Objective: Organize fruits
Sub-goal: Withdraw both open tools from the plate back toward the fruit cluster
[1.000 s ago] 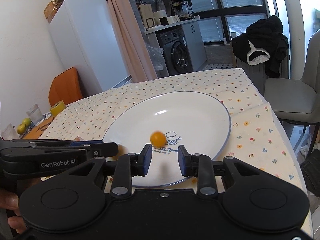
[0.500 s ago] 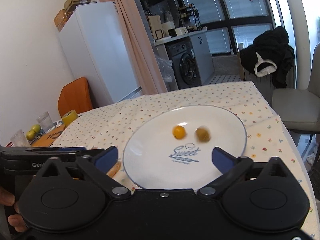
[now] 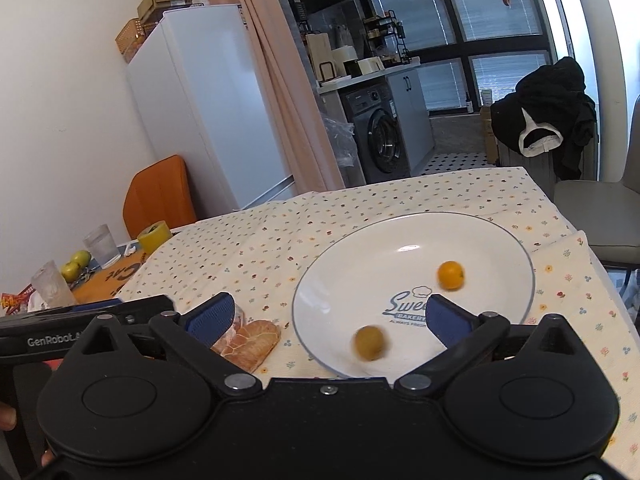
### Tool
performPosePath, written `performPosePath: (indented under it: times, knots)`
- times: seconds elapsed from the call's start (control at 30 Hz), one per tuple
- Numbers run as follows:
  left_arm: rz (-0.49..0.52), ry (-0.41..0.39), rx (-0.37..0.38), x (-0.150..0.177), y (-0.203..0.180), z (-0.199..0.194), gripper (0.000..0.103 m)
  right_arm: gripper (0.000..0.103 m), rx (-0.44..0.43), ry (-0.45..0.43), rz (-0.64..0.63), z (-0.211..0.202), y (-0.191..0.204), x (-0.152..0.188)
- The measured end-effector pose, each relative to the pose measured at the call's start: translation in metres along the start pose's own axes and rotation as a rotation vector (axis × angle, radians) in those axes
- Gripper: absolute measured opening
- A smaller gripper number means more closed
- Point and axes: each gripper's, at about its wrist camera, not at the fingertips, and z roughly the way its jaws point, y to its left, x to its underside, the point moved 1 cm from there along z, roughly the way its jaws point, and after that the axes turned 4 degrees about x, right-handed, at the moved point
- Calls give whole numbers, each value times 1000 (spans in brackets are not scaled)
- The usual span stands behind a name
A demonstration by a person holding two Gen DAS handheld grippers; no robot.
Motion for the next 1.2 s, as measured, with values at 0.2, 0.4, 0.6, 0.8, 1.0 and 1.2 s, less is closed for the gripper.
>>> performPosePath:
  times: [0.2,0.4,0.6,0.8,1.0,1.2]
  knots:
    - [-26,-31,-56,3,23,-16,88,103,-38,3,-43,1,18,3]
    - [-44,-27,-74,7,39,-26,89,103,-74,45,-81,7,36,7]
    - [-13,-1,-100,14,49,-31,89,103,-120,95,-92,11,49,11]
    - [-38,21,-67,21,60,-33,89,97,-132,95,-93,14,56,13]
    - [-48,19,-42,22,67,-28,86,76,-149,137,-102,25,65,17]
    - [-52,34,-14,23,71,-17,78,70,-130,169,-115,37,72,20]
